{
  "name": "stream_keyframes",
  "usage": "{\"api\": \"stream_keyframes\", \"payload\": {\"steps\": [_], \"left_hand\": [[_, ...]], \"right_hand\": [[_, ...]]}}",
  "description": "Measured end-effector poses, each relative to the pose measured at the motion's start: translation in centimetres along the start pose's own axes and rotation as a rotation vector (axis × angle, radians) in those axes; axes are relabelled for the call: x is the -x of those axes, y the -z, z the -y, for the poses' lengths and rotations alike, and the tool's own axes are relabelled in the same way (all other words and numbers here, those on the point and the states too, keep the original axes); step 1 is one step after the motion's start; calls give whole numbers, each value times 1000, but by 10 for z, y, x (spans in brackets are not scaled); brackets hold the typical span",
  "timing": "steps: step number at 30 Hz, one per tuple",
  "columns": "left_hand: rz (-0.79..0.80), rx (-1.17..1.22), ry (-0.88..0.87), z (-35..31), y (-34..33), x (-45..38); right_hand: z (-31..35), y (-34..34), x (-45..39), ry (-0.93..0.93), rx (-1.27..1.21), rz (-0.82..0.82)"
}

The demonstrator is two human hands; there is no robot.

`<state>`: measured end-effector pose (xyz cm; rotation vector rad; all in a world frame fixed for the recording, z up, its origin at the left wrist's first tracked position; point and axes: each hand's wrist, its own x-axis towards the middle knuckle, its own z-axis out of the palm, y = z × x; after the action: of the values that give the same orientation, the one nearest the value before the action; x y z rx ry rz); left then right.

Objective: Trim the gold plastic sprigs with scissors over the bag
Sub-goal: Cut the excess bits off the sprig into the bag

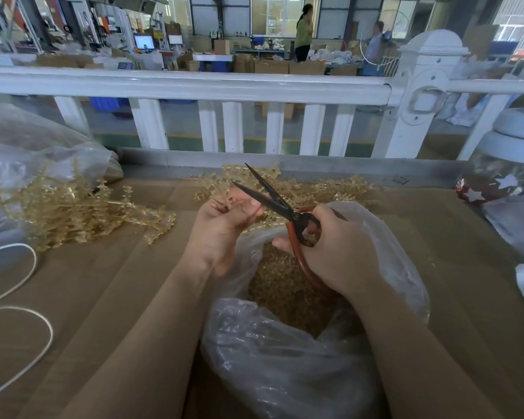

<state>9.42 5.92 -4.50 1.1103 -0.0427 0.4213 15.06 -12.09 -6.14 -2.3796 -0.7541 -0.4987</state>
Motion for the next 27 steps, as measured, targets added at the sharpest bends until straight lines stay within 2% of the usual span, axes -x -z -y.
{"api": "stream_keyframes", "payload": {"steps": [7,11,18,27], "left_hand": [[21,7,-25,-1,0,0],[38,31,-12,-1,-2,1],[-20,-37,-21,1,-1,0],[-38,-12,-30,2,-3,0]], "right_hand": [[2,1,1,27,20,-61],[2,0,0,28,4,-38],[4,2,2,33,29,-91],[10,6,4,50,52,-188]]}}
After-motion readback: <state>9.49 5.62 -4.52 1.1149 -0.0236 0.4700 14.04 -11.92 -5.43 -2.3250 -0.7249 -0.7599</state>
